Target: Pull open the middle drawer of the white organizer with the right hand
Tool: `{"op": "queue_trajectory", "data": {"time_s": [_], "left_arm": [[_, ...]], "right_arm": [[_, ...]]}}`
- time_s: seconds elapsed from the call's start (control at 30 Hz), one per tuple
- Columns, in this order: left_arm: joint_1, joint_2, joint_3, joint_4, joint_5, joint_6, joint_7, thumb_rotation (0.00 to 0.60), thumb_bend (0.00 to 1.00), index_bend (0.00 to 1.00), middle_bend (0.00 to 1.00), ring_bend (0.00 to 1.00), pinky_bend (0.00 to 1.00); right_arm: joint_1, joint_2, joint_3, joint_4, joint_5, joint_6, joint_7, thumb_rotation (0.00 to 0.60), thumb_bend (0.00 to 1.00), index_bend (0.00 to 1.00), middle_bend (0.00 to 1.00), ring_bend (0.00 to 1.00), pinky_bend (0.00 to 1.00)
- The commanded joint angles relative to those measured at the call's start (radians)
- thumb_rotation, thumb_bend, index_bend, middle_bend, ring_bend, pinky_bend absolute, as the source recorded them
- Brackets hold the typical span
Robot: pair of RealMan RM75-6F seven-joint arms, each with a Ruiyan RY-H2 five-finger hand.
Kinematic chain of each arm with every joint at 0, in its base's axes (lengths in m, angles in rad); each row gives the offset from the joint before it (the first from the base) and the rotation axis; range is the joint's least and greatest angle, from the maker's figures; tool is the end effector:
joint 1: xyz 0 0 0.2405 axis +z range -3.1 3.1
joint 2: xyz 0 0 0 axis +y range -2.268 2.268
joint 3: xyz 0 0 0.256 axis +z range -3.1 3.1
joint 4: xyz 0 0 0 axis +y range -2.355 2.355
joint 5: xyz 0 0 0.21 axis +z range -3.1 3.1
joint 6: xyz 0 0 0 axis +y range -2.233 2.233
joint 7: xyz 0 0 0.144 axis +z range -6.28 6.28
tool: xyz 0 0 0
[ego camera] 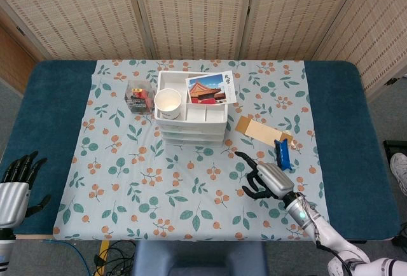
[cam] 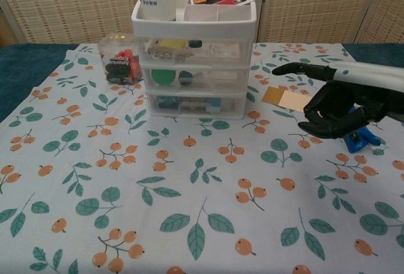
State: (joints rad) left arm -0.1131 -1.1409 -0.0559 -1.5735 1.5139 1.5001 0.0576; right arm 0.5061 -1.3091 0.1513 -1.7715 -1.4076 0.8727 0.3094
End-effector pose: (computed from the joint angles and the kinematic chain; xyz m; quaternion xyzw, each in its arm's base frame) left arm -0.3082 0.1915 0.1578 -0.6116 -0.3479 -0.3850 0.5972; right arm -0.1695 -0.2687 0.0250 0.6420 -0.5884 0.4366 0.2260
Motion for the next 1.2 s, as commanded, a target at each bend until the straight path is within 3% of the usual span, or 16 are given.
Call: {"op": "queue_trajectory", "data": {"time_s": [0.03,0.2,0.5,1.2], "left_arm": [[-0.001,0.002,0.000,-0.002,0.002,0.000,-0.006,0.600,0.22,0.13,0.06,0.06,0.09],[0.000,0.003,0.002,0.000,0.002,0.000,-0.009,0.600,0.22,0.13,0.06,0.06,0.09],[-0.002,0.008,-0.001,-0.004,-0.005,-0.005,-0.002,0.600,0.22,0.13,0.06,0.06,0.09],[-0.007,0.013,-0.004,0.003,-0.016,-0.015,-0.001,0.600,0.22,0.13,0.06,0.06,0.09]], "right_arm": [[0.087,-0.059,0.043,0.039,0.029,-0.111,0.173,0.600,0.47,0.00,0.81,0.96,1.00],[0.140,-0.138,0.072,0.124,0.023,-0.143,0.311,0.600,0.49,0.00,0.81,0.97,1.00],[0.227,-0.258,0.117,0.270,0.043,-0.176,0.424,0.600,0.51,0.00,0.81,0.97,1.00],[0.356,-0.388,0.170,0.466,0.107,-0.224,0.454,0.600,0.51,0.00,0.81,0.97,1.00]]}}
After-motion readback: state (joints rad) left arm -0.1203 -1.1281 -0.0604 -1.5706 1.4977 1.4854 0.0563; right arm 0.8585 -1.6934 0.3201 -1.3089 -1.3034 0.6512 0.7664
